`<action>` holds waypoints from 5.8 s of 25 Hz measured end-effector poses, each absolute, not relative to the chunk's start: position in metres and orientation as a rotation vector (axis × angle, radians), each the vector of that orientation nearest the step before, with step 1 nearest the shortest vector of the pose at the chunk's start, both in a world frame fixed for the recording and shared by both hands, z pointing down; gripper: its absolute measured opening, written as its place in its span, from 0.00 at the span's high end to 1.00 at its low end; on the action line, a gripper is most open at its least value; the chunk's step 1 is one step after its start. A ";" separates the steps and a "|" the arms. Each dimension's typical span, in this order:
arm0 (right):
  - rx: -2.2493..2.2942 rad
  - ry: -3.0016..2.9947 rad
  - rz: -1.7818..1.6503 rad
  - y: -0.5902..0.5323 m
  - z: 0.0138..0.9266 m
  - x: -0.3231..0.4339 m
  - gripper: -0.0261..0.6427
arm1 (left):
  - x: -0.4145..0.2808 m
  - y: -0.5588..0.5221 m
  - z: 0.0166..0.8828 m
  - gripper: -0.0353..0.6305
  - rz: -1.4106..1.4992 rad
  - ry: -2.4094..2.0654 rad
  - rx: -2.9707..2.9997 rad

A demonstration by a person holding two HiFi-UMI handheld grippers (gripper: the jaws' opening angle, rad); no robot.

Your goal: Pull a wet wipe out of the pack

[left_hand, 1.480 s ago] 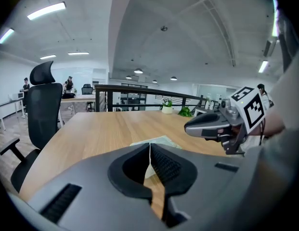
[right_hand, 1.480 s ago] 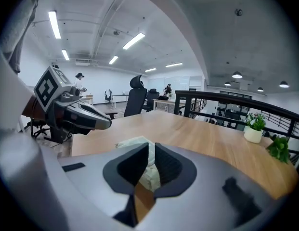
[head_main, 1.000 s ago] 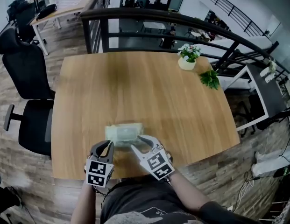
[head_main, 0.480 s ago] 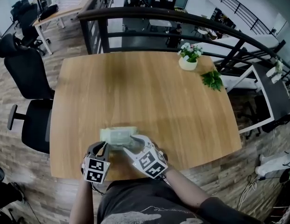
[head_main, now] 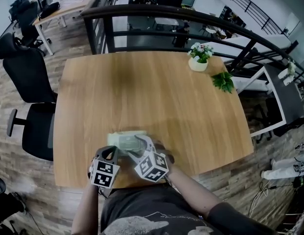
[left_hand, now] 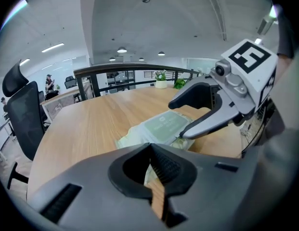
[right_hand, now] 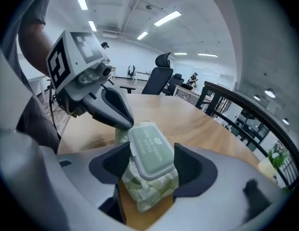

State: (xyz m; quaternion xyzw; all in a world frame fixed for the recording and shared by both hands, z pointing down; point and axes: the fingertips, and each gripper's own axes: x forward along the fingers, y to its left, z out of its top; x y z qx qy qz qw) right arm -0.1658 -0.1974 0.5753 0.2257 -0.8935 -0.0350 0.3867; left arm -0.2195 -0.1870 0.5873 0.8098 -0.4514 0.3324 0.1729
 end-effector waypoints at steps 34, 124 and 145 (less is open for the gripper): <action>0.250 -2.244 0.015 -0.205 0.593 -0.179 0.44 | -0.219 -0.187 0.591 0.93 0.962 -1.131 2.332; 0.468 -2.447 0.412 -0.279 0.533 -0.151 0.47 | -0.202 -0.204 0.551 0.93 1.016 -1.177 2.414; 0.773 -2.361 0.290 -0.301 0.579 -0.130 0.90 | -0.169 -0.202 0.560 0.69 1.172 -1.166 2.491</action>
